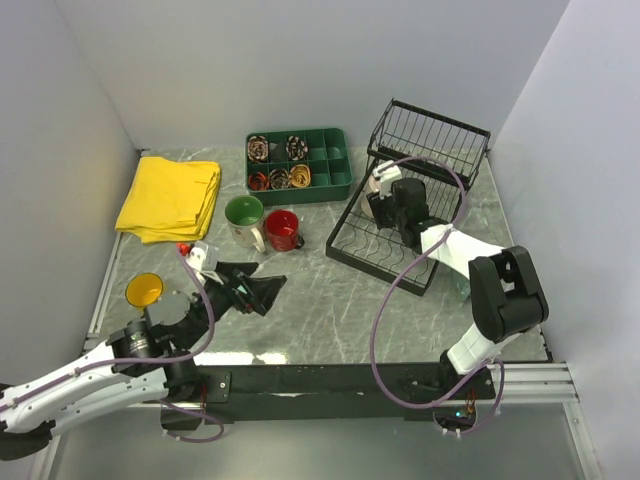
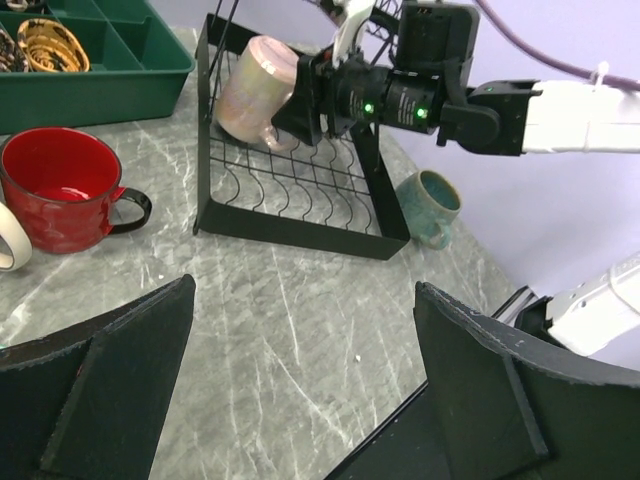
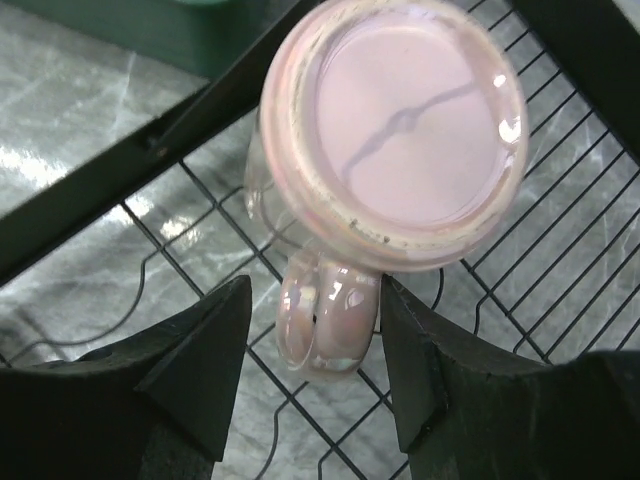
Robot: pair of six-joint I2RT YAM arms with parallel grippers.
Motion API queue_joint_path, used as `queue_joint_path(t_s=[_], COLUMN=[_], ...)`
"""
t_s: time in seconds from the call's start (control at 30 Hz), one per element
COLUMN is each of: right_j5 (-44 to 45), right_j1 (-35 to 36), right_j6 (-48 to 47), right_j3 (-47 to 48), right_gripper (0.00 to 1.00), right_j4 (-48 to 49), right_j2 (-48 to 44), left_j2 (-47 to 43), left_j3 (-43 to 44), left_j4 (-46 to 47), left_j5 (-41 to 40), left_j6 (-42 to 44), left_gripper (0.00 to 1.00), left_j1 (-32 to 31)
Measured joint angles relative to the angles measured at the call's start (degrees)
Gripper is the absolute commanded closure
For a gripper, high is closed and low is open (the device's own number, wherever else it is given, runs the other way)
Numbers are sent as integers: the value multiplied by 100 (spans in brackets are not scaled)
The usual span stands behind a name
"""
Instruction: Load the cups into the dish rack
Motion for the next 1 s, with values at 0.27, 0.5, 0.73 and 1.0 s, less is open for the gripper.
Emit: queue_joint_path(t_s=[0.27, 0.5, 0.73, 1.0], right_j5=[-17, 584, 946, 1110], right_j1=[-15, -15, -9, -9], right_j6=[-332, -341, -363, -474], right_j3=[101, 745, 1276, 1377], right_gripper=[41, 49, 49, 23], right_j4=[-540, -754, -739, -638], right_j2=[-24, 321, 761, 892], left_j2=[-254, -393, -442, -398], left_j3=[-24, -76, -76, -79], left_j4=[-2, -57, -153, -140], left_j5=[-2, -4, -50, -52], left_j6=[-37, -111, -116, -107], left_gripper=[4, 4, 4, 4], left_j1=[0, 0, 0, 0])
